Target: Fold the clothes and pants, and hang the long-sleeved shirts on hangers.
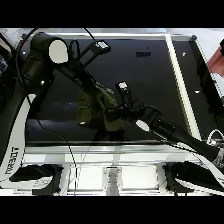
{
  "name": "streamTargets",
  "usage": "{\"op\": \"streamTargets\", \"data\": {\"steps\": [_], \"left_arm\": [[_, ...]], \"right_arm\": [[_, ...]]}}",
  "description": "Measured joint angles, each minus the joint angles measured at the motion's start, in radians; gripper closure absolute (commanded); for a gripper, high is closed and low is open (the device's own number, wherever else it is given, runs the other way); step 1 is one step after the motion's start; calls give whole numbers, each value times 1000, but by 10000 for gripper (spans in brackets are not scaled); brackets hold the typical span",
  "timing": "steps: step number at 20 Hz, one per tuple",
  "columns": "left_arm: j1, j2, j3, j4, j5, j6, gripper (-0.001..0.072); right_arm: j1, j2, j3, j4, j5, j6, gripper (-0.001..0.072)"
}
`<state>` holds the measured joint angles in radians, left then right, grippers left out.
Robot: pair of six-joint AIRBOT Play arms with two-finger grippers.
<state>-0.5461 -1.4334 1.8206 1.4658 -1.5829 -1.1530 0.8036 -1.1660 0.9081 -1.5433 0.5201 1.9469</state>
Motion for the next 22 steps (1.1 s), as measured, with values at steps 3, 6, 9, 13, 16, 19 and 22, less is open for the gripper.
{"op": "streamTargets", "data": {"steps": [3,6,9,13,16,19,22], "left_arm": [[0,0,0,0,0,0,645],[0,0,0,0,0,0,645],[0,0,0,0,0,0,645],[0,0,0,0,0,0,645],[0,0,0,0,0,0,645],[0,0,0,0,-1,0,645],[0,0,0,0,-1,0,645]], "right_arm": [[0,-33,0,-3,35,10,263],[0,-60,0,-6,96,13,263],[0,-71,0,-23,170,13,264],[0,-85,-2,-31,216,6,343],[0,-110,-2,-10,209,-17,426],[1,-142,-2,8,201,-40,697],[1,-153,-2,15,200,-48,694]]}}
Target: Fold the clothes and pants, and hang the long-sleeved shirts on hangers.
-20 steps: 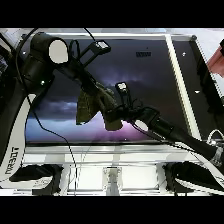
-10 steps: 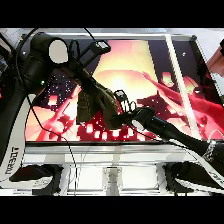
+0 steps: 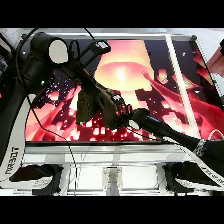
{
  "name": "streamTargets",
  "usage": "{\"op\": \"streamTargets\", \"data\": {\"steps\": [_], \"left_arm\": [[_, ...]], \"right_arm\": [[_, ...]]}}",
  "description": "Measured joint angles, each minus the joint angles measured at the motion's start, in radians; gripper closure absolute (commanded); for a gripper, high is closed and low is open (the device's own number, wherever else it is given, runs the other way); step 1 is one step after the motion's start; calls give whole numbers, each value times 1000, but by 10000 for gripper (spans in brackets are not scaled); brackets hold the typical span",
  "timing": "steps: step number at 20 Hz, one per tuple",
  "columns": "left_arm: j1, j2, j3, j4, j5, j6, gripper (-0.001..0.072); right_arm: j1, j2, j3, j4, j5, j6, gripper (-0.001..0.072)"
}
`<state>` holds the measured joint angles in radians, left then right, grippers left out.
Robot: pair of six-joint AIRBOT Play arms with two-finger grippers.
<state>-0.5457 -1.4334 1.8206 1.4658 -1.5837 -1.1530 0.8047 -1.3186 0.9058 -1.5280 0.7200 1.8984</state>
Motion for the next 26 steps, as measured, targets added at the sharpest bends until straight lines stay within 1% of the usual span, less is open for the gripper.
{"op": "streamTargets", "data": {"steps": [2,5,9,12,14,16,19,22,23,24,25,26], "left_arm": [[2,2,0,23,0,0,645],[19,26,0,87,0,1,645],[41,100,0,130,-2,13,644],[39,176,0,136,0,32,644],[26,235,0,135,5,38,644],[8,297,0,134,15,43,645],[-13,395,1,137,25,42,645],[-21,480,1,98,27,34,645],[-21,499,1,138,20,31,645],[-23,512,0,149,20,31,645],[-24,522,0,138,14,30,644],[-25,530,0,114,5,27,644]], "right_arm": [[0,18,3,-14,29,-3,694],[-1,108,22,-84,134,-14,697],[-1,330,84,-185,268,-40,700],[-1,500,164,-214,307,-63,700],[-1,581,221,-209,317,-90,700],[-1,634,276,-188,333,-146,700],[0,674,350,-146,401,-297,699],[0,690,395,-126,552,-436,699],[0,695,403,-127,614,-466,699],[0,694,410,-111,634,-496,699],[1,695,412,-97,693,-515,699],[0,697,417,-96,715,-529,699]]}}
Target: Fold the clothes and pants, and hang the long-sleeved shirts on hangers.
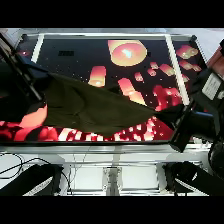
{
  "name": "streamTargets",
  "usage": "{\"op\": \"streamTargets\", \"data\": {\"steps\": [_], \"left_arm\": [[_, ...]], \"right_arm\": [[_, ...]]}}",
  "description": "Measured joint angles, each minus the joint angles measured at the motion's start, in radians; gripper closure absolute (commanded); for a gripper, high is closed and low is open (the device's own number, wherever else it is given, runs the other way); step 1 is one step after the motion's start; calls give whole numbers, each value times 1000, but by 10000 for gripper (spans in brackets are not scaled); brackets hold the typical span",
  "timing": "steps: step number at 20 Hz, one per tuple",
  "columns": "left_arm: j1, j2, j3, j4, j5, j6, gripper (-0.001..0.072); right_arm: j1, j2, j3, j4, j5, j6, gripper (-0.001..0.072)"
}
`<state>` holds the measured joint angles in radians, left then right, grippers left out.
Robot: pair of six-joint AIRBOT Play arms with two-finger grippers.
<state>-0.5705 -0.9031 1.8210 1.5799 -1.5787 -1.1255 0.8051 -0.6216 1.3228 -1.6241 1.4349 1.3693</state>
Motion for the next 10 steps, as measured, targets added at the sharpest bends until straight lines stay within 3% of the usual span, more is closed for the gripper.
{"op": "streamTargets", "data": {"steps": [10], "left_arm": [[-1,-24,1,-68,-76,-55,645]], "right_arm": [[0,3,15,100,65,-45,700]]}}
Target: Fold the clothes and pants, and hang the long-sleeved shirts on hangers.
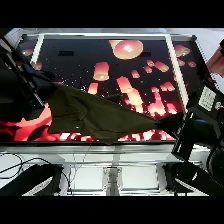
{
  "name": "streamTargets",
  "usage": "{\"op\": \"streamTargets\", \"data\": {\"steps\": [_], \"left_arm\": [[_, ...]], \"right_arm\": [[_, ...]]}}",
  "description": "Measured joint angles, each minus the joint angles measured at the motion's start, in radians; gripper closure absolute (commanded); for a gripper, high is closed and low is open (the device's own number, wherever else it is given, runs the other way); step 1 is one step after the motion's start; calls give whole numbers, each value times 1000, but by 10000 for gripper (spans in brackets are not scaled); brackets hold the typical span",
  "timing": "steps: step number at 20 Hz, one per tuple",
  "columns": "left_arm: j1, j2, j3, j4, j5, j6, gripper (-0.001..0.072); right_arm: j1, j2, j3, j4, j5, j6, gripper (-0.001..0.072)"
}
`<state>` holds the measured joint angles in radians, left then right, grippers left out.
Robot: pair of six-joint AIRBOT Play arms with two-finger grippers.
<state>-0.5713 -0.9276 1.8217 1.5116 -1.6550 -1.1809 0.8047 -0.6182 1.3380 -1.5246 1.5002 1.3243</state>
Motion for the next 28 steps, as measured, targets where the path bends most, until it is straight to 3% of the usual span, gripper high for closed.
{"op": "streamTargets", "data": {"steps": [4,7,10,12,15,22,28], "left_arm": [[0,-11,0,-32,-4,-115,644],[0,-23,0,-172,6,-206,645],[-1,-30,0,-328,84,-234,645],[-1,-40,0,-341,139,-251,645],[-1,-78,0,-277,162,-283,645],[10,-247,-40,9,61,-316,644],[120,-311,-168,61,259,-295,644]], "right_arm": [[0,0,68,-40,-28,45,700],[-1,0,139,-59,-61,65,700],[-1,-1,190,-64,-81,74,700],[-1,-8,207,-64,-83,77,701],[-1,-46,217,-76,-58,78,701],[-1,-216,224,-235,13,11,700],[-162,-343,212,-287,-88,-6,701]]}}
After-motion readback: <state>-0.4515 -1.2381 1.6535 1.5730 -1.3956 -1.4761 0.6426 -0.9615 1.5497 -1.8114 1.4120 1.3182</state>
